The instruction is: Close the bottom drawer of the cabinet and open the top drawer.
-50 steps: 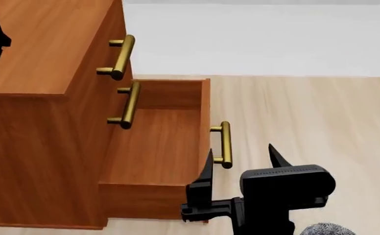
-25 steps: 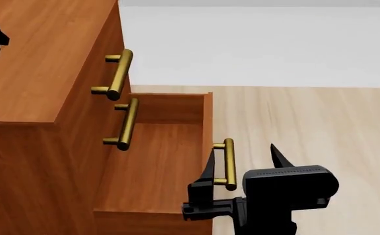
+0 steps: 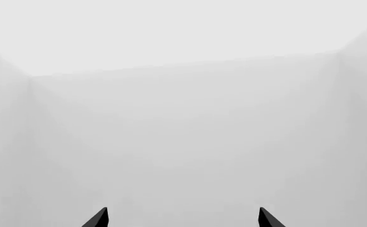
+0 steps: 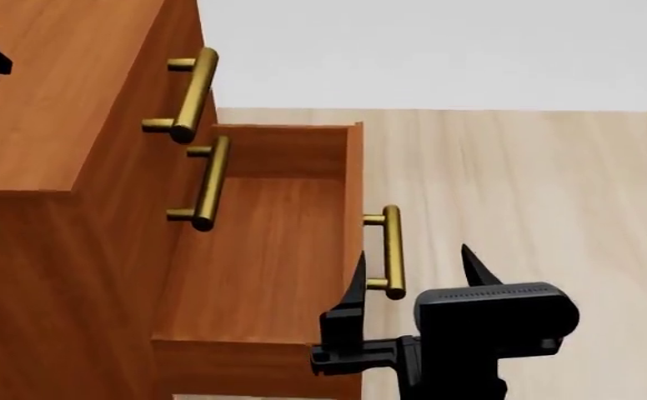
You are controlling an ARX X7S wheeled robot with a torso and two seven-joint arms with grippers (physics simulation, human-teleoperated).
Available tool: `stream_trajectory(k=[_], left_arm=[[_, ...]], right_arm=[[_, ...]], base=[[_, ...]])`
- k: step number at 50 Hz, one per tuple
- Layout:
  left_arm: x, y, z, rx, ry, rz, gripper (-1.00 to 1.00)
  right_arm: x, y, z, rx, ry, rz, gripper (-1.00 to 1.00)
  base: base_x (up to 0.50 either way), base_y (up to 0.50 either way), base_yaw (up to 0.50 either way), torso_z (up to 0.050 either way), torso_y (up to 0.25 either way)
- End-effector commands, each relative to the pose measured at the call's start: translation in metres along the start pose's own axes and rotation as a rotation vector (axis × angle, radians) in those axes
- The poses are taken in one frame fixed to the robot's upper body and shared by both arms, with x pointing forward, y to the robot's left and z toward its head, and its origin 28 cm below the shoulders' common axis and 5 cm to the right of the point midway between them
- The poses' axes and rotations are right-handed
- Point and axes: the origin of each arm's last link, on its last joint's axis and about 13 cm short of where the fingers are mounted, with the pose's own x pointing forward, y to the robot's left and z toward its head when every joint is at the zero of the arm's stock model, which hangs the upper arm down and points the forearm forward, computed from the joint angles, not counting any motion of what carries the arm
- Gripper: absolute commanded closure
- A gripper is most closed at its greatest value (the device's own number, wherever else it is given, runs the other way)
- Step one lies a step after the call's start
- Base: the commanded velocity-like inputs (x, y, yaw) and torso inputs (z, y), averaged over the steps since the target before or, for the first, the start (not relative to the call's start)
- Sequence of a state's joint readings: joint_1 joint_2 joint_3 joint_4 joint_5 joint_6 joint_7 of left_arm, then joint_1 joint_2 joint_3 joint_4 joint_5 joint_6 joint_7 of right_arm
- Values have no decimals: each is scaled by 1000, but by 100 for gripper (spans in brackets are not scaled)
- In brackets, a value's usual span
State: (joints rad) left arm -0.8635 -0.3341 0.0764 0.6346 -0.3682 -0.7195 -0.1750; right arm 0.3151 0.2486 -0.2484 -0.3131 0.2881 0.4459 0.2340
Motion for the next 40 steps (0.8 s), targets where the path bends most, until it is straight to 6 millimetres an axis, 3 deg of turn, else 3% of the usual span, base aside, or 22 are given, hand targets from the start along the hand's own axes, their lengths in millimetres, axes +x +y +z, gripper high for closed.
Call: stream_trajectory(k=[1, 17, 30, 40], left_arm=[[1, 0, 2, -4, 2, 2, -100], [1, 0, 4, -1, -3, -1, -100], [1, 0, 4, -6, -6, 1, -100], [1, 0, 4, -4, -5, 2, -100]], right_arm=[[-1, 0, 1, 1, -2, -1, -100], [0, 0, 2, 3, -5, 1, -100], [2, -5, 5, -20, -6, -30, -100], [11, -24, 12, -117, -11, -161, -100]], base=[[0, 0, 0, 0, -211], [-1, 0, 0, 0, -203], [0, 0, 0, 0, -4], [0, 0, 0, 0, 0]])
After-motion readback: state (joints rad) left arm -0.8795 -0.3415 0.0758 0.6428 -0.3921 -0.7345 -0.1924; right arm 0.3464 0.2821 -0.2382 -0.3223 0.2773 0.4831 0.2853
